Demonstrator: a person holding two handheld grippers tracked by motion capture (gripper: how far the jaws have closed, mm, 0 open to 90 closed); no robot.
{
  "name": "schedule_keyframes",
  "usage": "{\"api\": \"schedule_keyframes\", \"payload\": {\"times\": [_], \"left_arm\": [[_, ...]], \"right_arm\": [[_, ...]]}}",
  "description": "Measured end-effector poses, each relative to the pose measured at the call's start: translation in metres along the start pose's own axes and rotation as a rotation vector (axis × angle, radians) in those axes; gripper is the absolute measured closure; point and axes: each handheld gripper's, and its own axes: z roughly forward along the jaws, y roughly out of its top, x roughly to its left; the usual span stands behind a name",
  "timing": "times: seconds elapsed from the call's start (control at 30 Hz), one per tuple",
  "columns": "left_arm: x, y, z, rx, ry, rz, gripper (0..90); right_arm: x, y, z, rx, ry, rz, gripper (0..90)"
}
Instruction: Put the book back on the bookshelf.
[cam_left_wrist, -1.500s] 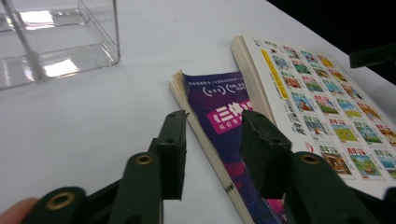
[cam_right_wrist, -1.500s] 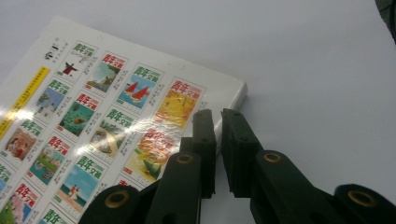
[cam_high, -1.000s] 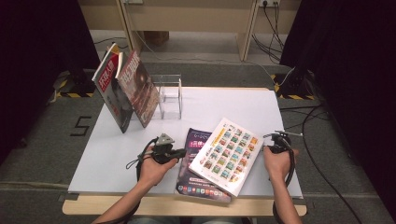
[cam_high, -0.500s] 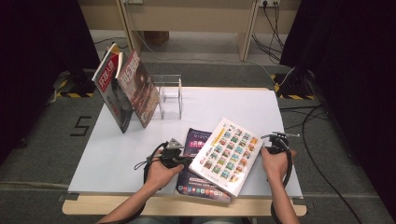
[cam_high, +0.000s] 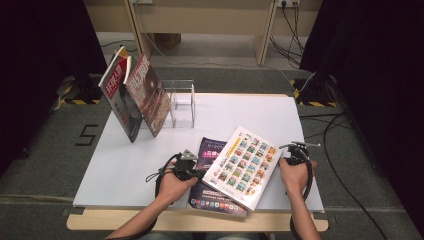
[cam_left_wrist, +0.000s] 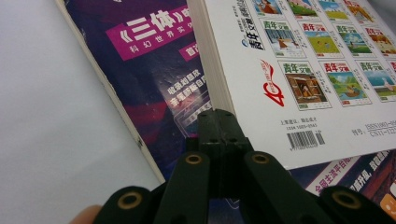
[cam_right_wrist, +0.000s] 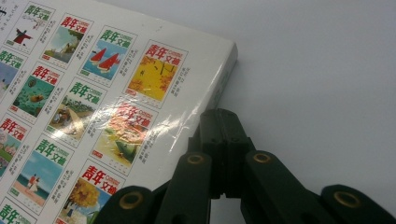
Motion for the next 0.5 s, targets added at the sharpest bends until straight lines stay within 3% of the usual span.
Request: {"api": "schedule_keyframes", "payload": {"times": [0.17, 0.27, 0.33, 0.5], "left_arm": [[0.001, 0.002, -0.001, 0.022, -0.017, -0.01, 89.7], [0.001, 0.0, -0.003, 0.032, -0.036, -0.013, 89.7], [-0.003, -0.001, -0.004, 0.037, -0.026, 0.007, 89.7], [-0.004, -0.004, -0.007, 0.048, -0.039, -0.001, 89.7]], "right_arm": [[0.001, 0.0, 0.0, 0.0, 0.006, -0.003, 90.0], [0.004, 0.001, 0.0, 0.004, 0.038, 0.014, 90.0], [0.008, 0.002, -0.001, 0.005, 0.034, -0.001, 90.0], [0.017, 0.003, 0.001, 0.007, 0.034, -0.022, 90.0]]}}
